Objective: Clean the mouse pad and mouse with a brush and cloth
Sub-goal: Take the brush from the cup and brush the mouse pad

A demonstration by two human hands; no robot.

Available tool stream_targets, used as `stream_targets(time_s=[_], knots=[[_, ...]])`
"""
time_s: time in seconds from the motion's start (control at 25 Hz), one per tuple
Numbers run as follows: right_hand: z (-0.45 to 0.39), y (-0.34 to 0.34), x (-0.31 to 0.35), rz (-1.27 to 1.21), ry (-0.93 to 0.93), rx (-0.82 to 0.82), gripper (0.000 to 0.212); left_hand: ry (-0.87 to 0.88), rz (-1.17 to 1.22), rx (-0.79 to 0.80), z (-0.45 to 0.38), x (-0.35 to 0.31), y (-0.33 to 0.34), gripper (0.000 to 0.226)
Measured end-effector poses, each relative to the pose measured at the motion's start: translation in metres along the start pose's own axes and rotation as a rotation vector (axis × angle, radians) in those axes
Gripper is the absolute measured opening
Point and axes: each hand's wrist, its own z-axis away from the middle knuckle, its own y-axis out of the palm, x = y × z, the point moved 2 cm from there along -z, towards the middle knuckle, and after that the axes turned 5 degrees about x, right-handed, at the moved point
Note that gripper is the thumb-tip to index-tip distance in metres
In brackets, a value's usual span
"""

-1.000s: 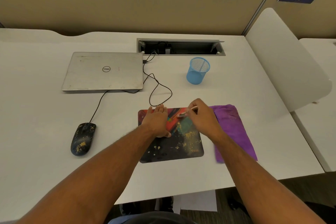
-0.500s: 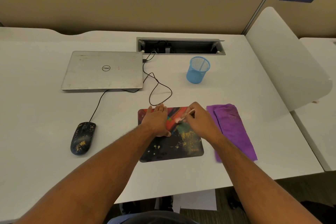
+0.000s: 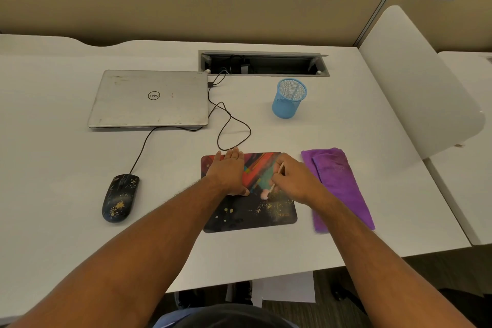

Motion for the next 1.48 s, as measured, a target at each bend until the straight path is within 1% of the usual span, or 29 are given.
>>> stream_targets(time_s=[0.08,0.16,0.28,0.36,0.48,0.56,0.68,0.8,0.88,1.0,1.08,1.2,1.32,1.4,1.48], knots=[[0.006,-0.005,0.002,-0.052,-0.037,-0.036,0.015,-0.002,-0.002,-0.003,-0.001,0.000,0.000,0.125],[0.013,0.000,0.005,-0.128,-0.067,-0.024,0.015,-0.005,-0.004,0.000,-0.001,0.000,-0.001,0.125],[0.019,0.012,0.000,-0.040,-0.056,0.039,0.011,-0.012,0.000,0.002,-0.002,-0.001,0.000,0.124],[0.021,0.009,-0.003,0.012,-0.036,0.035,0.010,-0.016,0.004,0.001,-0.001,-0.001,0.000,0.124],[0.026,0.009,0.004,-0.030,-0.121,0.030,0.015,-0.018,0.008,-0.008,-0.001,-0.001,0.000,0.123],[0.029,0.021,0.010,-0.049,-0.150,0.112,0.017,-0.021,0.012,-0.014,-0.001,-0.001,0.000,0.122],[0.031,0.034,0.007,0.110,-0.124,0.168,0.016,-0.024,0.016,-0.009,-0.001,-0.001,0.002,0.123],[0.033,0.021,0.004,0.206,-0.106,0.105,0.019,-0.021,0.010,-0.002,-0.002,0.000,0.002,0.125],[0.036,0.018,0.009,0.171,-0.151,0.067,0.017,-0.023,0.006,-0.001,-0.002,0.000,0.002,0.125],[0.042,0.033,0.018,0.087,-0.190,0.152,0.016,-0.018,0.006,-0.006,-0.002,0.000,0.003,0.125],[0.044,0.039,0.015,0.139,-0.167,0.195,0.014,-0.016,0.001,-0.007,-0.001,-0.001,0.002,0.125],[0.044,0.024,0.003,0.191,-0.097,0.132,0.013,-0.017,0.010,0.002,0.000,0.000,0.001,0.124],[0.046,0.020,0.002,0.082,-0.140,0.070,0.018,-0.012,0.005,0.002,0.001,-0.001,0.000,0.123],[0.049,0.031,0.004,0.022,-0.158,0.112,0.021,-0.007,0.003,-0.001,0.001,-0.001,0.000,0.123],[0.051,0.039,-0.001,0.048,-0.122,0.142,0.021,-0.007,0.001,-0.004,0.002,-0.001,0.000,0.123]])
